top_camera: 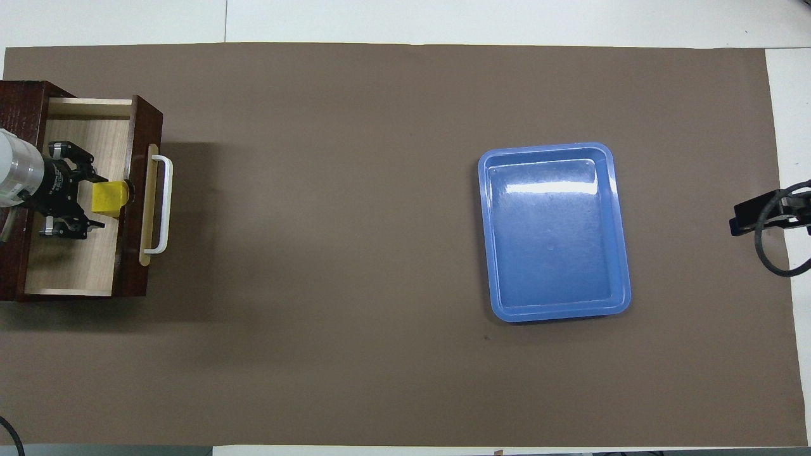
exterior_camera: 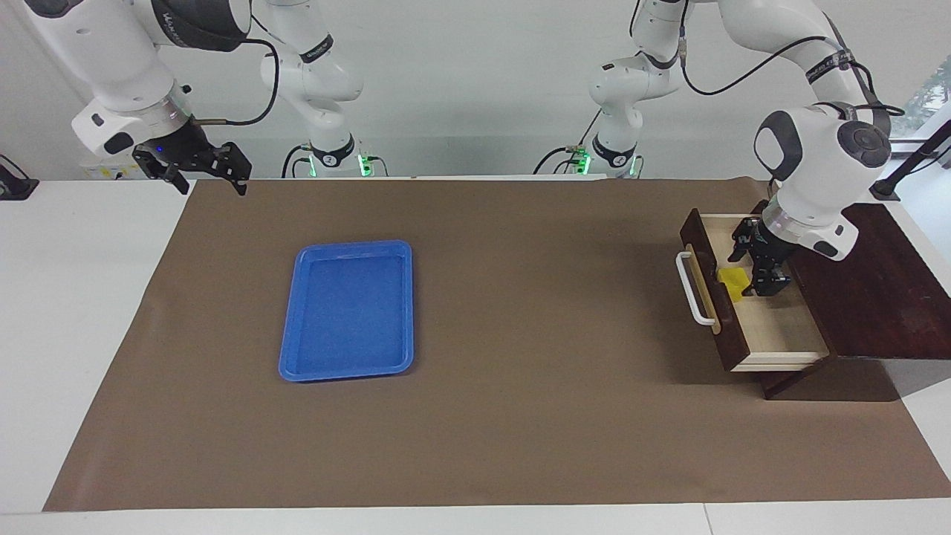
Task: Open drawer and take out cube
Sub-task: 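Lower the left gripper into the drawer and grasp the yellow cube, then lift the cube with the left gripper while the right gripper approaches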
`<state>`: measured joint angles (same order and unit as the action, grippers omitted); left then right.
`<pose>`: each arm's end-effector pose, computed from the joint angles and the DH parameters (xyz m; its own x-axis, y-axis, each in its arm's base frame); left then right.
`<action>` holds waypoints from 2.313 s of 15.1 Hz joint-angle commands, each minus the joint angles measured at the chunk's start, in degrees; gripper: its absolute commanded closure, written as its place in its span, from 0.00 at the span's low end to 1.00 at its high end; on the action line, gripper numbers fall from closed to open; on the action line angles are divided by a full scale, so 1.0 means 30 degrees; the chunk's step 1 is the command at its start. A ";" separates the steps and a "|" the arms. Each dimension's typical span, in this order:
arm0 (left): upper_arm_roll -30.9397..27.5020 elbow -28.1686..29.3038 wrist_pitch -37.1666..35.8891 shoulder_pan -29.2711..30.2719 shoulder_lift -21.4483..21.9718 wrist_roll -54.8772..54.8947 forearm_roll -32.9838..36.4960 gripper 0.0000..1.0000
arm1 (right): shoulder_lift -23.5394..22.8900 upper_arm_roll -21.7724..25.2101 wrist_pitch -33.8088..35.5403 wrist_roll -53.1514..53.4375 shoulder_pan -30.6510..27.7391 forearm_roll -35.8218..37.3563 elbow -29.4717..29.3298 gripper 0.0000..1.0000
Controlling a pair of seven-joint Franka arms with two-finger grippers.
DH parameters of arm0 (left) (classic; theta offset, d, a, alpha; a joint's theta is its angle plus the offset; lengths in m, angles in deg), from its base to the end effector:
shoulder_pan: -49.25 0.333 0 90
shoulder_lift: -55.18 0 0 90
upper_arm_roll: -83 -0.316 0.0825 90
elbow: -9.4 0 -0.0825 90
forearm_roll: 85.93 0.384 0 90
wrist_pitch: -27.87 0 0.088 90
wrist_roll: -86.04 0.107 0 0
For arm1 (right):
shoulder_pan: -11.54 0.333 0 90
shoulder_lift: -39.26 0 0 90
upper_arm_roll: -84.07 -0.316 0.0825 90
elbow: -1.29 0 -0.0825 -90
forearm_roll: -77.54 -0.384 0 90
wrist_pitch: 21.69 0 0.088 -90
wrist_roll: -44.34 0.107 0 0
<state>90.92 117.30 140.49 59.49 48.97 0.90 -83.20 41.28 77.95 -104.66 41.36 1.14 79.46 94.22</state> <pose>0.5848 0.0290 0.4480 0.0629 0.9977 0.0264 0.9977 -0.0622 -0.0274 0.5273 -0.0424 0.6099 0.9898 -0.0267 -0.1400 -0.0227 -0.9993 0.0300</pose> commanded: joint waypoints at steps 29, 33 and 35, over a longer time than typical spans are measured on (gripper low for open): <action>0.0348 -0.5819 -0.4612 -1.1471 -0.1536 -1.3573 -0.1291 1.00 | -0.1723 -0.0360 -0.4594 2.1780 0.3578 -1.0125 0.4501 0.00; 0.0348 -0.5438 -0.4260 -1.1588 -0.1506 -1.3574 -0.1291 1.00 | -0.2898 -0.0360 -0.7872 2.5535 0.5483 -1.4136 0.5199 0.00; 0.0348 -0.5467 -0.4171 -1.1588 -0.1535 -1.3574 -0.1262 1.00 | -0.3218 -0.0360 -0.9019 2.6038 0.6652 -1.5838 0.5525 0.00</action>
<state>92.96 99.77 126.72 25.62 43.62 -39.11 -85.96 31.42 76.71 -128.40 116.92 18.48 36.56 108.85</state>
